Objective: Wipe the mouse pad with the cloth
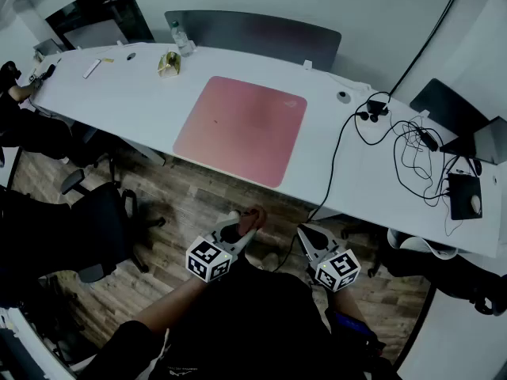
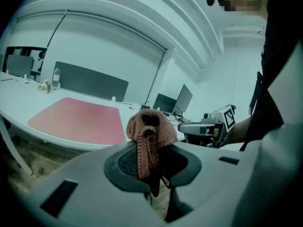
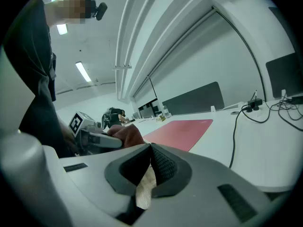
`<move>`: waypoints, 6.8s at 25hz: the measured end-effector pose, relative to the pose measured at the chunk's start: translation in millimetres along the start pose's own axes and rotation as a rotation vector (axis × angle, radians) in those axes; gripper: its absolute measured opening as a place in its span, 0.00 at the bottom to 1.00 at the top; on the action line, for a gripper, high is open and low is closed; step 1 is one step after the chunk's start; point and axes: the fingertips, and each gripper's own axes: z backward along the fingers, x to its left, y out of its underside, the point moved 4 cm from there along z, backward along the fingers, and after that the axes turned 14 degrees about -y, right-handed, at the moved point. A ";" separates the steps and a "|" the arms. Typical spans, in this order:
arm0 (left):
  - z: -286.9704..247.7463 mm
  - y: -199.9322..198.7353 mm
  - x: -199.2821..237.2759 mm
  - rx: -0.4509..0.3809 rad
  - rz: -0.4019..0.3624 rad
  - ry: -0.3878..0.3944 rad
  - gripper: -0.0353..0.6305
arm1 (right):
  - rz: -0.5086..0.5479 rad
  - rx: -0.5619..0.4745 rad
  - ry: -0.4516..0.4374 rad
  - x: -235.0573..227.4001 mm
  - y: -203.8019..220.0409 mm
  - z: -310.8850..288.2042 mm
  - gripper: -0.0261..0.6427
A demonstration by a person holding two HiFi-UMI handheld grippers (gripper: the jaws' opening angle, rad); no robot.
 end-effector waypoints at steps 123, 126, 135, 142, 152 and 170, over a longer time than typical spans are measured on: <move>-112.3 -20.3 350.6 0.289 -0.011 -0.351 0.18 | 0.003 0.065 0.133 -120.8 -87.0 -178.7 0.07; -99.2 -20.9 379.0 0.278 0.011 -0.412 0.18 | 0.013 0.067 0.129 -124.9 -90.5 -188.9 0.07; -70.9 -20.5 433.6 0.241 0.038 -0.505 0.18 | 0.001 0.061 0.152 -127.9 -96.2 -204.4 0.07; -70.2 -29.1 458.2 0.200 0.133 -0.574 0.18 | -0.011 0.047 0.206 -132.5 -94.8 -193.2 0.07; -111.2 -65.3 470.4 0.197 -0.036 -0.588 0.18 | -0.041 -0.013 0.292 -130.6 -88.5 -166.6 0.07; -161.4 -50.1 362.6 0.285 -0.168 -0.375 0.18 | -0.082 -0.049 0.288 -150.0 -85.2 -142.9 0.07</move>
